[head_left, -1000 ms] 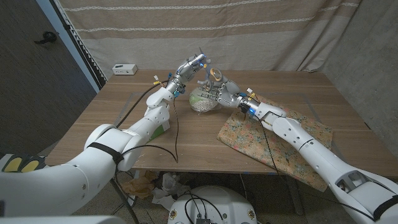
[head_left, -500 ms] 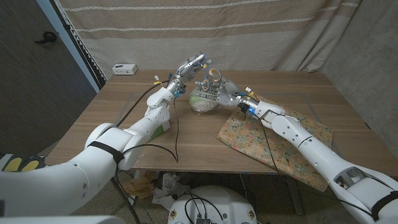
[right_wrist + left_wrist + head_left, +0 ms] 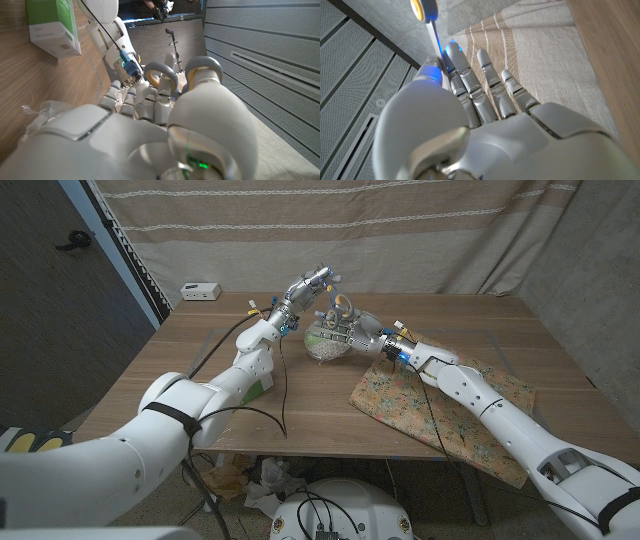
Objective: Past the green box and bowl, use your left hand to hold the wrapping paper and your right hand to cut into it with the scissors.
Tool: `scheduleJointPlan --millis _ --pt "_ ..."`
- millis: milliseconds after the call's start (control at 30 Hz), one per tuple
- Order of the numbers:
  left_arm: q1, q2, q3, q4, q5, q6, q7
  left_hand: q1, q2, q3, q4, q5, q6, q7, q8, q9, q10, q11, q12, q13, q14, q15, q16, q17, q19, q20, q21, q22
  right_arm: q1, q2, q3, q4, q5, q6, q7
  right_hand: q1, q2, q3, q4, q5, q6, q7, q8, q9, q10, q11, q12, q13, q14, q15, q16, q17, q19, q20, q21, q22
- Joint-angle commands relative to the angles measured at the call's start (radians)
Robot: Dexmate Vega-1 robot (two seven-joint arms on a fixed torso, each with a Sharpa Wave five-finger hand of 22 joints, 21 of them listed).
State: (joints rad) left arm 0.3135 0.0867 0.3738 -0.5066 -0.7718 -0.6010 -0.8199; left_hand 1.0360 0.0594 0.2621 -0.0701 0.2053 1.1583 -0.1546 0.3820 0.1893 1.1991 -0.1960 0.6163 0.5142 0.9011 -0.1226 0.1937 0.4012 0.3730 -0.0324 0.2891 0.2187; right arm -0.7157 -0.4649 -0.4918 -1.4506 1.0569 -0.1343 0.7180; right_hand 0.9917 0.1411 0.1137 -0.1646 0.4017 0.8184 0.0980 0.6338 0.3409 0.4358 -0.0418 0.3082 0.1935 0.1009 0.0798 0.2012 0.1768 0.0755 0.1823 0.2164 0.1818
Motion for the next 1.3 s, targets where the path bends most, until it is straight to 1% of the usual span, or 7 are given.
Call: scheduleJointPlan --millis 33,400,600,800,1133,1233,1300 --pt "-0.025 -0.013 -0.010 0.053 0.001 -0.012 -0.032 -0.003 -0.012 0.245 -0.076 0.004 0.030 -0.024 0.001 0.003 0.007 -0.005 0.006 -0.003 0.002 -0.114 0.000 0.005 0.002 -0.002 0.006 0.000 -0.002 0.007 0.009 0.001 0.006 -0.004 -0.019 0.022 0.001 0.007 -0.001 -0.005 0.114 -0.097 0.006 0.006 0.011 -0.013 0.008 0.001 0.016 -0.003 0.001 0.001 0.010 -0.003 0.005 0.001" --pt "-0.044 -0.021 -0.019 0.090 0.009 -0.014 -0.038 -0.014 -0.021 0.273 -0.076 0.002 0.033 -0.026 -0.003 0.002 0.008 -0.006 0.010 -0.008 0.003 -0.114 0.001 0.005 0.000 -0.001 0.006 0.000 -0.006 0.027 0.020 0.018 0.033 -0.014 -0.034 0.051 -0.015 0.012 -0.002 -0.026 0.148 -0.090 0.016 0.009 0.049 -0.016 0.015 0.000 0.070 -0.032 0.008 0.000 0.043 -0.030 0.011 0.002" --pt "-0.050 -0.024 -0.024 0.101 0.014 -0.014 -0.041 -0.017 -0.025 0.283 -0.076 0.002 0.033 -0.025 -0.005 0.002 0.008 -0.006 0.012 -0.009 0.002 -0.114 0.001 0.005 -0.002 0.000 0.006 0.000 -0.008 0.030 0.025 0.018 0.041 -0.027 -0.050 0.067 -0.022 0.019 0.000 -0.051 0.167 -0.094 0.011 -0.008 0.073 -0.015 0.018 0.000 0.107 -0.044 0.010 0.001 0.074 -0.067 0.019 0.004" --pt "-0.055 -0.027 -0.027 0.110 0.020 -0.014 -0.042 -0.021 -0.029 0.297 -0.077 0.001 0.032 -0.027 -0.009 0.000 0.006 -0.006 0.011 -0.013 0.002 -0.114 0.000 0.005 -0.003 0.000 0.006 0.000 -0.005 0.031 0.028 0.021 0.039 -0.017 -0.038 0.077 -0.024 0.025 -0.001 -0.069 0.181 -0.088 0.010 -0.018 0.079 -0.013 0.016 0.000 0.122 -0.056 0.008 0.001 0.083 -0.072 0.021 0.006" --pt "-0.055 -0.029 -0.029 0.112 0.030 -0.017 -0.036 -0.030 -0.035 0.315 -0.075 0.000 0.029 -0.030 -0.015 0.000 0.006 -0.006 0.014 -0.015 0.001 -0.114 0.001 0.005 -0.003 0.001 0.006 0.000 -0.005 0.027 0.031 0.018 0.038 -0.020 -0.036 0.089 -0.018 0.045 -0.001 -0.077 0.198 -0.078 0.029 -0.006 0.091 0.002 0.016 0.003 0.139 -0.055 0.006 0.005 0.085 -0.073 0.019 0.007" --pt "-0.055 -0.030 -0.030 0.111 0.032 -0.019 -0.037 -0.032 -0.038 0.322 -0.076 0.000 0.032 -0.031 -0.015 0.000 0.005 -0.006 0.014 -0.017 0.000 -0.114 0.000 0.005 -0.003 0.000 0.007 0.000 -0.003 0.025 0.030 0.019 0.038 -0.023 -0.031 0.089 -0.019 0.047 0.000 -0.078 0.195 -0.079 0.031 -0.003 0.092 -0.002 0.016 0.003 0.141 -0.060 0.005 0.006 0.085 -0.073 0.019 0.007" --pt "-0.053 -0.030 -0.031 0.110 0.031 -0.022 -0.037 -0.034 -0.039 0.327 -0.076 0.000 0.030 -0.032 -0.018 0.000 0.005 -0.007 0.015 -0.017 -0.001 -0.114 0.000 0.004 -0.003 0.000 0.007 0.000 -0.004 0.022 0.030 0.014 0.035 -0.023 -0.037 0.085 -0.020 0.052 0.005 -0.082 0.188 -0.083 0.037 0.005 0.124 -0.010 0.026 0.005 0.153 -0.071 0.006 0.008 0.085 -0.073 0.018 0.008"
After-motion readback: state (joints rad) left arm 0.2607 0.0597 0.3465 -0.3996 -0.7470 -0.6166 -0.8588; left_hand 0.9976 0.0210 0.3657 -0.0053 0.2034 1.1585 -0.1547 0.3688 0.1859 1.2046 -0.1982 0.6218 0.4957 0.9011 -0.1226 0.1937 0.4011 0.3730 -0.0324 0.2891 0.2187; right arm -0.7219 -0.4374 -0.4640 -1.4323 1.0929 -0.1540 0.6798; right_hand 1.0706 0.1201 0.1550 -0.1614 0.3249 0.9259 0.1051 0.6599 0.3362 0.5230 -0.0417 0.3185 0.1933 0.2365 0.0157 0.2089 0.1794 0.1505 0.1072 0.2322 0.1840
